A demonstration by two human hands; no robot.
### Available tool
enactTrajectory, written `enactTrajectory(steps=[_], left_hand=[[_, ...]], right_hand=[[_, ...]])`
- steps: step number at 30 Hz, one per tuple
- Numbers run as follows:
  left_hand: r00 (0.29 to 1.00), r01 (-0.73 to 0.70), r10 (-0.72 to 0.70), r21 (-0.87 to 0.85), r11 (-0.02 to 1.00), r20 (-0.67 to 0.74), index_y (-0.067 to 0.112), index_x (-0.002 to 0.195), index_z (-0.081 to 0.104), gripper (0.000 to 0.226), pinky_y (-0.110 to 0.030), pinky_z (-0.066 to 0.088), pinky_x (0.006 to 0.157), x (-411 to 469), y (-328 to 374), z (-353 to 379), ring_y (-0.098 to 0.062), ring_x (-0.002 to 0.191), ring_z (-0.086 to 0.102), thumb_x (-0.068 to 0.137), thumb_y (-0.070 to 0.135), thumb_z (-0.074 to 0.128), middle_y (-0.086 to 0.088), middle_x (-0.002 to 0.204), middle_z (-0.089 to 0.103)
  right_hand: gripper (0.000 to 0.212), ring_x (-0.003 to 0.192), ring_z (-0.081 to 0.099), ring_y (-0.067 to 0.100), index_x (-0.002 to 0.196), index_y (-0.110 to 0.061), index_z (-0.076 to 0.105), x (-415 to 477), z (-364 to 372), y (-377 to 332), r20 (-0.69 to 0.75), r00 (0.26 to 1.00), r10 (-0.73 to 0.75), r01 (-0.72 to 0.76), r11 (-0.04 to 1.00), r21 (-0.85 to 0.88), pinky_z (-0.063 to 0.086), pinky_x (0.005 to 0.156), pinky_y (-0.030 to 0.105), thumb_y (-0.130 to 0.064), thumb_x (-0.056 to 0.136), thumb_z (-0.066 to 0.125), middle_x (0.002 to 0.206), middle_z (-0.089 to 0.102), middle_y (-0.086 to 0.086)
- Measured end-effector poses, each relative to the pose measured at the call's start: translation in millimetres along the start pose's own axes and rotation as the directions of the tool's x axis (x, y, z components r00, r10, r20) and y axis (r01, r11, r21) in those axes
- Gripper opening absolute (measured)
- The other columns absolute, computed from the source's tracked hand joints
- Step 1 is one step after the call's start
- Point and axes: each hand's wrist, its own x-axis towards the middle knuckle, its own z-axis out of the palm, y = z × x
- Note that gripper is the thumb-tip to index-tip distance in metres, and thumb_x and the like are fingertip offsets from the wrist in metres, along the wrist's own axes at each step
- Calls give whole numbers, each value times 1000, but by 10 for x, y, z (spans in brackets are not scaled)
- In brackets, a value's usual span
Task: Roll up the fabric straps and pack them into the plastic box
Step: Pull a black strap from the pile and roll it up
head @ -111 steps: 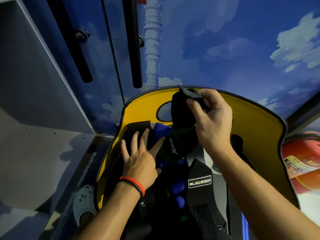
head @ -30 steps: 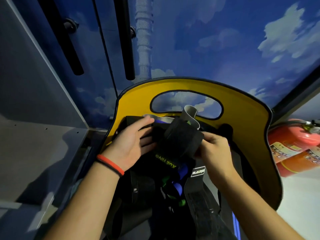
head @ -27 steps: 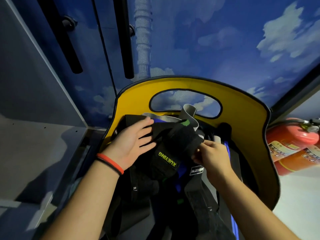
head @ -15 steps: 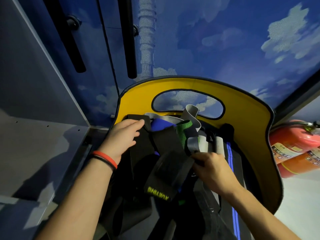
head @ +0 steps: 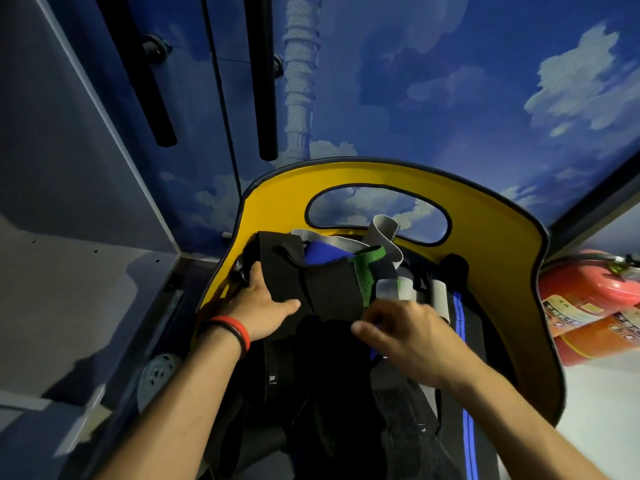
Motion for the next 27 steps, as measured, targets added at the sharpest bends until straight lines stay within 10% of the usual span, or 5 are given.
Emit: enactTrajectory(steps=[5, 9, 14, 20, 27], left_hand=[[995, -80, 73, -119, 990, -61, 32, 160, -4, 104, -40, 37, 115, 43, -32, 57, -28, 143, 39, 91, 24, 72, -3, 163, 29], [962, -210, 175, -163, 964, -209, 43, 158, 15, 93, -38, 48, 103, 7, -1, 151, -28, 135, 49, 90, 2, 65, -5, 155, 43], [873, -460, 439, -61, 886, -212, 51, 152, 28, 72, -37, 49, 104, -166, 152, 428, -25, 131, 54, 99, 10, 53, 2, 149, 52], [847, -505, 531, 286, 814, -17, 45, 153, 28, 64, -44, 29, 116, -357, 257, 802, -28, 139, 39, 95, 67, 42, 4, 155, 44], [833, -526, 547, 419, 740, 82, 47, 156, 10, 90, -53, 14, 120, -334, 214, 864, -30, 148, 23, 85, 61, 62, 4, 167, 16]], right_hand=[[80, 102, 58, 8, 136, -48, 43, -261, 240, -161, 338, 939, 63, -43, 997, -68, 50, 84, 26, -76, 67, 73, 110, 54, -19], [13, 83, 56, 16, 93, -22, 65, -164, 432, -65, 11, 1000, -27, 28, 998, -60, 48, 69, 34, -19, 82, 71, 91, 57, -8], [19, 69, 54, 20, 81, -19, 59, 110, 364, 75, -429, 903, 3, 2, 1000, 10, 40, 55, 33, -13, 82, 76, 73, 53, -10], [22, 76, 63, 38, 81, -23, 51, 350, 467, 374, -445, 866, 228, -249, 968, 12, 51, 60, 44, -25, 87, 72, 77, 65, 9], [16, 73, 61, 34, 87, -19, 58, 363, 548, 450, -417, 875, 246, -254, 966, 37, 50, 60, 42, -21, 88, 74, 74, 62, 3]])
